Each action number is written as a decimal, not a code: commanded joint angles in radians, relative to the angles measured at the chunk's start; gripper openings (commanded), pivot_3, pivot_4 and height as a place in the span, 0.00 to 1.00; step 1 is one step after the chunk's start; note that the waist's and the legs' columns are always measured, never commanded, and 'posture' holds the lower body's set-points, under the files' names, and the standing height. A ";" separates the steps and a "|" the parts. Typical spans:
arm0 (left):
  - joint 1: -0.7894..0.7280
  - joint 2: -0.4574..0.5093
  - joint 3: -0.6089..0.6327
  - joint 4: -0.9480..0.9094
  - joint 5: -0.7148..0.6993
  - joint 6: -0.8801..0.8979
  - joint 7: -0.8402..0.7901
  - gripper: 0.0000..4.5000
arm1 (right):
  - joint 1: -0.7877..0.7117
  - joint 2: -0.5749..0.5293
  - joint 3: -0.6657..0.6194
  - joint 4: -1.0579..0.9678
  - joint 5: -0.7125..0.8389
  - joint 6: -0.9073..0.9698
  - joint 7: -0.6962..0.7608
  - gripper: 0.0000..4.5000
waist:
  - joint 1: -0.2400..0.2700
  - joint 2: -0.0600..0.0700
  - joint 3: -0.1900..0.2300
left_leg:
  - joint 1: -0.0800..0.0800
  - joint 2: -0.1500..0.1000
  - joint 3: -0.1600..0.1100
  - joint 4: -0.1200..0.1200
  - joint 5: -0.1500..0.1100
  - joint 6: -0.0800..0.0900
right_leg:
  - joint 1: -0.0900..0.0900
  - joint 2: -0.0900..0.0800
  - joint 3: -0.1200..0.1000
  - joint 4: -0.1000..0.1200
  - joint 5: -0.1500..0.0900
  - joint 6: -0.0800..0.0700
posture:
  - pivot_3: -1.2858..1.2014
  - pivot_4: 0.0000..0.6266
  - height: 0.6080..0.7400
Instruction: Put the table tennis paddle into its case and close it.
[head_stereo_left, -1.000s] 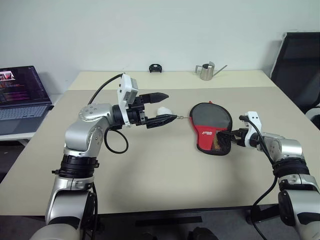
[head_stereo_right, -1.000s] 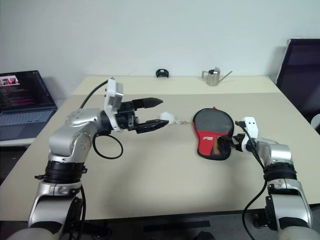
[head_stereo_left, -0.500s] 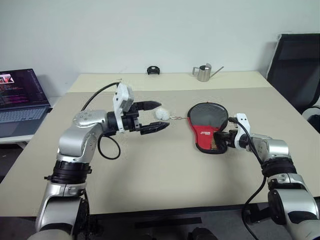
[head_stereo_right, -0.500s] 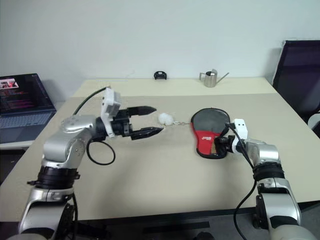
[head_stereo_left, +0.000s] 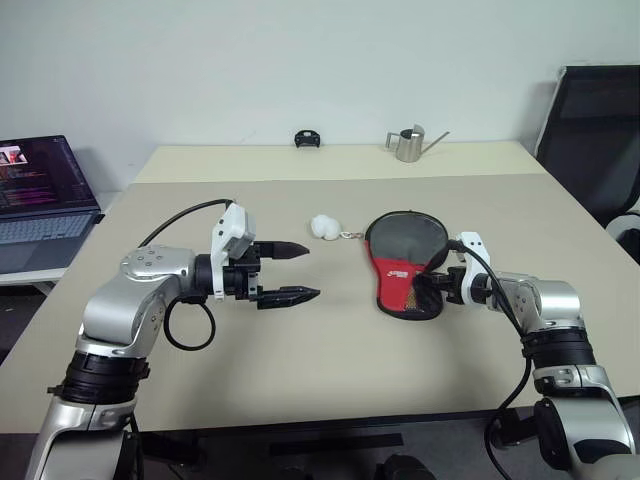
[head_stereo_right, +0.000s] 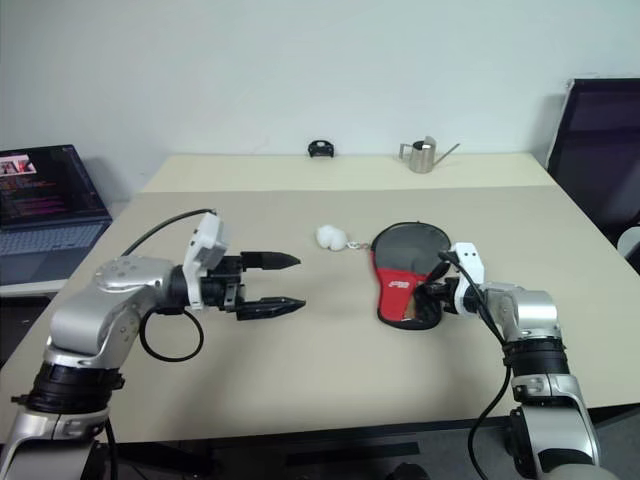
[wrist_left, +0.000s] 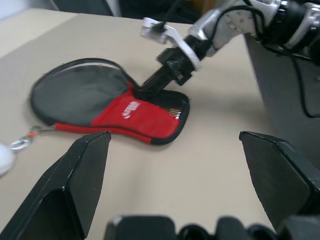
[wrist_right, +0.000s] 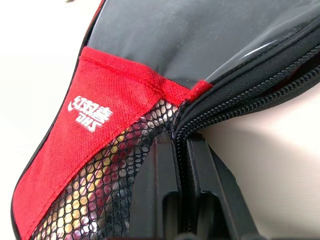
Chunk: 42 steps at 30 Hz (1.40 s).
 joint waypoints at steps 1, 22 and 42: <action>0.012 0.022 -0.002 -0.060 -0.033 0.011 -0.025 1.00 | 0.019 0.010 0.044 -0.118 0.065 0.060 0.057 0.01 | 0.001 0.000 0.000 | 0.000 0.000 0.000 0.000 0.000 0.000 | 0.000 0.000 0.000 0.000 0.000 0.000 | 0.52 0.24 1.00; 0.088 0.059 -0.024 -0.139 -0.065 0.028 -0.061 1.00 | 0.306 0.097 -0.178 -0.660 0.212 0.484 -0.178 0.01 | 0.036 0.001 0.001 | -0.006 0.000 -0.004 0.000 0.000 0.000 | 0.000 0.000 -0.004 -0.007 0.000 0.000 | 0.52 0.24 1.00; 0.086 0.068 -0.059 -0.145 -0.071 0.022 -0.097 1.00 | 0.565 0.375 -0.371 -0.985 0.368 0.582 -0.518 0.01 | 0.036 0.001 0.001 | -0.006 -0.001 -0.004 0.000 0.000 0.000 | 0.000 -0.001 -0.004 -0.008 0.000 0.000 | 0.52 0.24 1.00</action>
